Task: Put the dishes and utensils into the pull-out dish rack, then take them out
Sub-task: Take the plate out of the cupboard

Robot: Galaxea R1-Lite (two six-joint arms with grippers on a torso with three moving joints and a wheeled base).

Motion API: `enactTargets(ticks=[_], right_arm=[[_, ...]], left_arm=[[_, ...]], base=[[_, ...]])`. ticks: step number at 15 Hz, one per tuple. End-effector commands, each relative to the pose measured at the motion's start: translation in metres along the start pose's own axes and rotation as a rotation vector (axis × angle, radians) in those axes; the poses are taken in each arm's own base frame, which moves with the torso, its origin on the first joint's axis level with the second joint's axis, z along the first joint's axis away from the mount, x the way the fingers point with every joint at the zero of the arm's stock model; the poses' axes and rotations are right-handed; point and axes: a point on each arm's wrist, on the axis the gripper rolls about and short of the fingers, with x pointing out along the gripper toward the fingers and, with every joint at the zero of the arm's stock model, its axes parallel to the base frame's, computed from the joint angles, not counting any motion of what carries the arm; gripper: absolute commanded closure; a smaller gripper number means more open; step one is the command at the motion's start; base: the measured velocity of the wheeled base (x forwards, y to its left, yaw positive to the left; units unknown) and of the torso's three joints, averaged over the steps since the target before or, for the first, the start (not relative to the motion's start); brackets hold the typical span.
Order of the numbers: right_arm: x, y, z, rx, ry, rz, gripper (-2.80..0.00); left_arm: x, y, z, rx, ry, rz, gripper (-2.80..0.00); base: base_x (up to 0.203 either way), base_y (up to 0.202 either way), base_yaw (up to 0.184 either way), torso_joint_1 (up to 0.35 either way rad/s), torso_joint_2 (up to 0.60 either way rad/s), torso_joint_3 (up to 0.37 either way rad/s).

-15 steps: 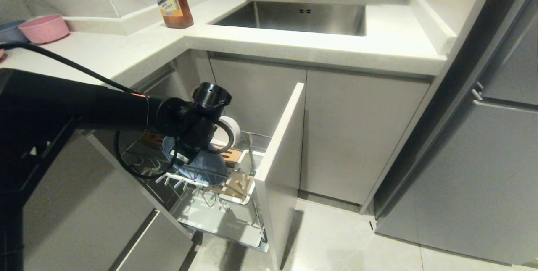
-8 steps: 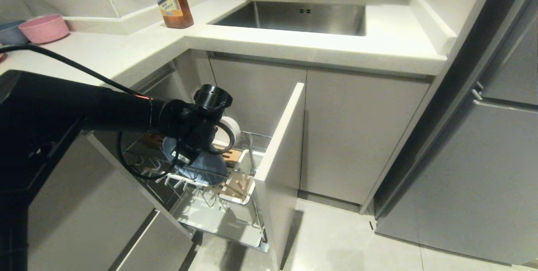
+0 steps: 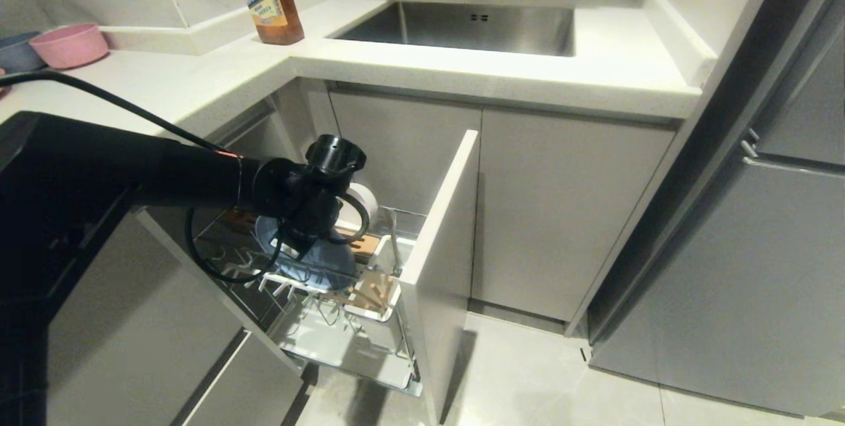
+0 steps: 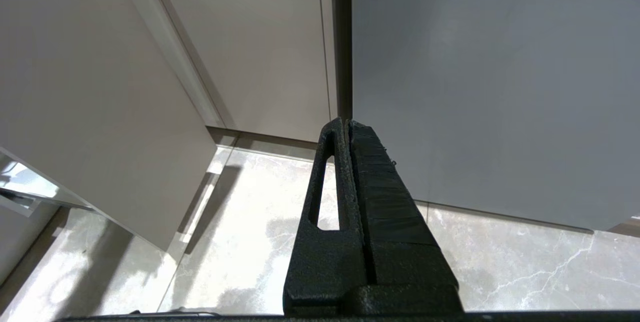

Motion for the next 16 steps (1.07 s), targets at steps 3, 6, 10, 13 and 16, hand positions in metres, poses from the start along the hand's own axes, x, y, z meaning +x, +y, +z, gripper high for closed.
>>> enactTargets(ticks=[3,6,10,13,16], right_arm=[[0.0,0.0,0.0,0.0,0.001,0.001,0.0],[0.0,0.0,0.0,0.0,0.001,0.001,0.0],[0.0,0.0,0.0,0.0,0.001,-0.001,0.0],[0.0,0.0,0.0,0.0,0.001,0.001,0.0],[0.0,0.0,0.0,0.0,0.001,0.0,0.0]], left_arm=[[-0.002,0.0,0.002,-0.006,-0.007,-0.001,0.0],[-0.009,-0.001,0.002,-0.003,-0.046,-0.001,0.0],[-0.03,-0.005,0.0,0.005,-0.072,-0.036,0.0],[-0.056,-0.007,0.005,-0.011,-0.141,-0.071,0.0],[-0.095,-0.005,0.017,-0.044,-0.146,-0.151,0.0]], base=[[0.0,0.0,0.0,0.0,0.0,0.0],[0.0,0.0,0.0,0.0,0.0,0.0],[0.0,0.0,0.0,0.0,0.0,0.0],[0.0,0.0,0.0,0.0,0.0,0.0],[0.0,0.0,0.0,0.0,0.0,0.0]])
